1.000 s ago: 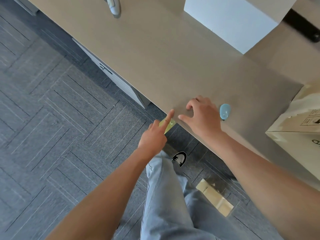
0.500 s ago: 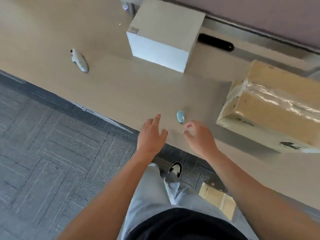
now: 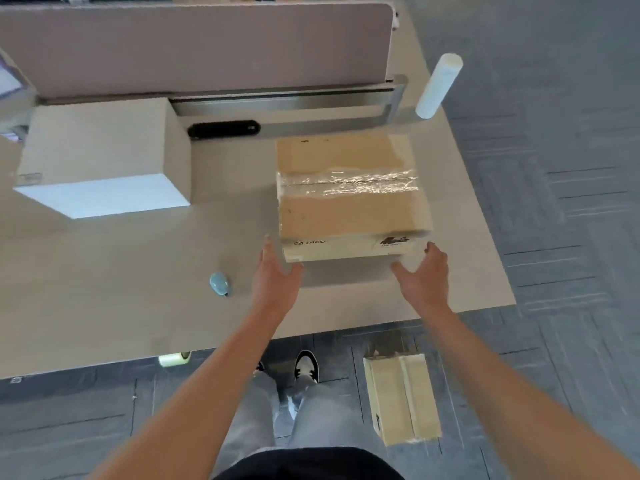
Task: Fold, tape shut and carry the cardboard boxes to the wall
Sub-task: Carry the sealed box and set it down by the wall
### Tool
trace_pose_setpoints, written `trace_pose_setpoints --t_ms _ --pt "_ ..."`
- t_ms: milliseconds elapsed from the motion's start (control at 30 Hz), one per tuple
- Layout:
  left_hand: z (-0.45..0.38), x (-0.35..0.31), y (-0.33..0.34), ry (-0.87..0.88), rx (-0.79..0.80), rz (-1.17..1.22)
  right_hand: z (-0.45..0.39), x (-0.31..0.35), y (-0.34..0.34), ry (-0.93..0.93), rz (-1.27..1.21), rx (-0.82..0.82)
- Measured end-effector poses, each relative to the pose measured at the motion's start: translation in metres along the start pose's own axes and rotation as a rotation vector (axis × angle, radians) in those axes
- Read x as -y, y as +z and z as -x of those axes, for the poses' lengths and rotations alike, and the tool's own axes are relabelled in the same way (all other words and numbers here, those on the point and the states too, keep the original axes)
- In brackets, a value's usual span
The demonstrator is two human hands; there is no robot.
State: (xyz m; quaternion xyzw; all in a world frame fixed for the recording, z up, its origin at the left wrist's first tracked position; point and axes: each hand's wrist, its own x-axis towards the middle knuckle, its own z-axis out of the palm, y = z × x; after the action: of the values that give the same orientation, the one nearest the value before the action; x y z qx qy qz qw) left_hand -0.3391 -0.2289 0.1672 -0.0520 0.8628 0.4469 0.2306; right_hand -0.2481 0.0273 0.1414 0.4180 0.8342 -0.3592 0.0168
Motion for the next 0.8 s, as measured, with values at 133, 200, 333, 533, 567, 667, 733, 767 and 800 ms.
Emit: trace_pose_setpoints --t_ms 133,200,333,533,567,667,733,767,800 --pt "-0.006 -0.003 0.022 0.015 -0.035 0.112 -0.035 -0.002 -0.010 0.073 -0.284 0.058" --pt "-0.008 -0.002 0.023 0.027 -0.058 0.120 -0.039 -0.004 -0.006 0.043 -0.364 0.049" --pt "-0.016 0.005 0.010 0.066 -0.048 0.084 -0.016 0.004 0.010 0.022 -0.451 0.012" --pt "-0.059 0.020 -0.032 0.082 -0.075 0.124 0.043 0.013 0.046 0.061 -0.442 -0.002" --pt "-0.068 0.025 -0.037 0.098 -0.054 0.130 0.046 0.017 0.050 0.059 -0.458 -0.013" --pt "-0.091 0.035 -0.044 0.146 0.017 0.106 0.039 0.022 0.058 0.044 -0.503 -0.025" --pt "-0.107 0.039 -0.043 0.161 0.071 0.133 0.024 0.023 0.059 0.023 -0.543 -0.017" --pt "-0.114 0.043 -0.041 0.173 0.093 0.174 0.016 0.019 0.062 0.007 -0.562 -0.009" --pt "-0.123 0.046 -0.038 0.189 0.096 0.218 0.008 0.014 0.065 -0.023 -0.574 -0.001"
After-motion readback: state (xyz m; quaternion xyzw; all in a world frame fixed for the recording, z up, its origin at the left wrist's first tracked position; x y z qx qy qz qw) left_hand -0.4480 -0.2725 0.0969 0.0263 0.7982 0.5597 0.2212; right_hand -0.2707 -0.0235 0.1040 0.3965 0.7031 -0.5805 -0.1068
